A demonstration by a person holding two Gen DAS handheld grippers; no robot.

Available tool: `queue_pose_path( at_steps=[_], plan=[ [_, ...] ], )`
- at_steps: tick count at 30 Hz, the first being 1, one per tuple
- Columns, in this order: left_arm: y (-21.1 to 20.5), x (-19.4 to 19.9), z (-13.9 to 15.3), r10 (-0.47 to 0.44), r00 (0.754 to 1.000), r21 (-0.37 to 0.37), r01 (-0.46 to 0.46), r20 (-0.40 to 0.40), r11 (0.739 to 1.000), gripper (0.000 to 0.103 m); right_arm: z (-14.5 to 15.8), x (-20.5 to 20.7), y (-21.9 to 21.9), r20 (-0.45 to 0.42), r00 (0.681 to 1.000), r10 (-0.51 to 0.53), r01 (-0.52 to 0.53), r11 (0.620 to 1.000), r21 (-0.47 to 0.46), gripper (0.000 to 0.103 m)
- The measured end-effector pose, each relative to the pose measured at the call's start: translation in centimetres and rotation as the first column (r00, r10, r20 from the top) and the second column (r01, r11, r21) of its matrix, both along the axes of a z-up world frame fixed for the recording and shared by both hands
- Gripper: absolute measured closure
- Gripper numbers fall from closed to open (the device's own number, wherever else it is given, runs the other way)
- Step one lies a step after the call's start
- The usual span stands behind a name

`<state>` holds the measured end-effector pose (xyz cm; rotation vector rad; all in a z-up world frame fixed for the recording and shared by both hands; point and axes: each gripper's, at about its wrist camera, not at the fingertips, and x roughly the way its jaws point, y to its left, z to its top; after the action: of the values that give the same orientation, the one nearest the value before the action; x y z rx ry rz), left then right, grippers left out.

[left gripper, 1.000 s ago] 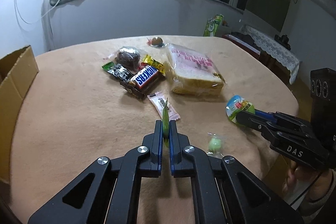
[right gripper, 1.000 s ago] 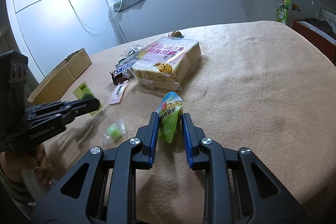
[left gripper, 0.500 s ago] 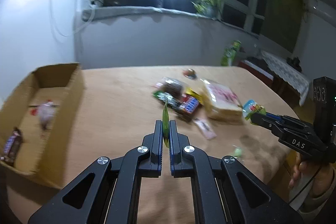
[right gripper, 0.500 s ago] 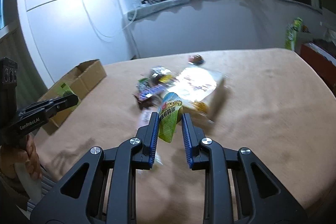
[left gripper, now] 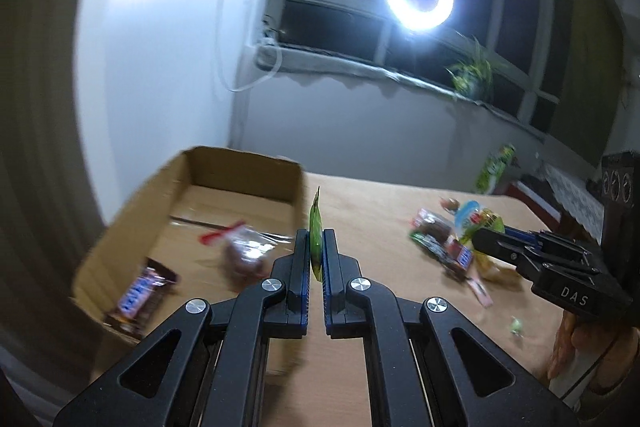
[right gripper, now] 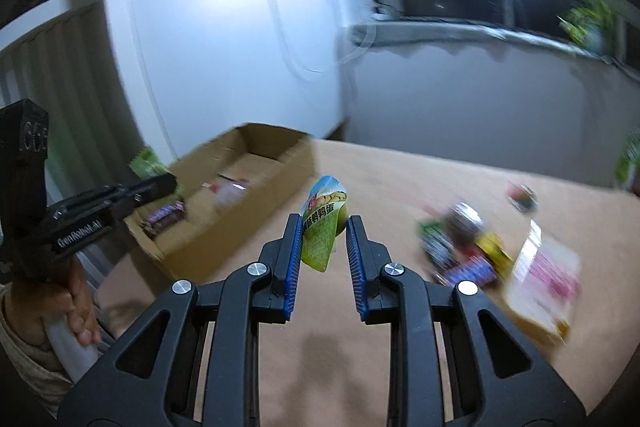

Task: Organize snacks
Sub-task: 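Carry both snacks to the cardboard box and open both tools to drop them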

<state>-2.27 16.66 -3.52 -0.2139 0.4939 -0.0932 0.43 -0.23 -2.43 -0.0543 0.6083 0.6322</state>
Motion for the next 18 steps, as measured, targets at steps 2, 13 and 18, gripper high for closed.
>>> queue_pose_path(
  at_steps=[2,13,18],
  plan=[
    [1.2,0.2,0.0,0.015,1.000,-0.012,-0.015,-0.003,1.000,0.099,0.8,0.3,2.7,0.018,0.999,0.040,-0.040,0.999,-0.006,0.080],
    [5.2,1.3,-2.3,0.024,0.998,-0.061,-0.027,-0.064,0.998,0.099,1.6,2.7,11.5,0.050,0.987,0.155,-0.153,0.987,-0.040,0.080],
    [5.3,1.7,-3.5,0.001,0.995,-0.090,-0.010,-0.104,0.996,0.099,1.3,4.3,13.9,0.049,0.982,0.185,-0.183,0.982,-0.041,0.080]
  ],
)
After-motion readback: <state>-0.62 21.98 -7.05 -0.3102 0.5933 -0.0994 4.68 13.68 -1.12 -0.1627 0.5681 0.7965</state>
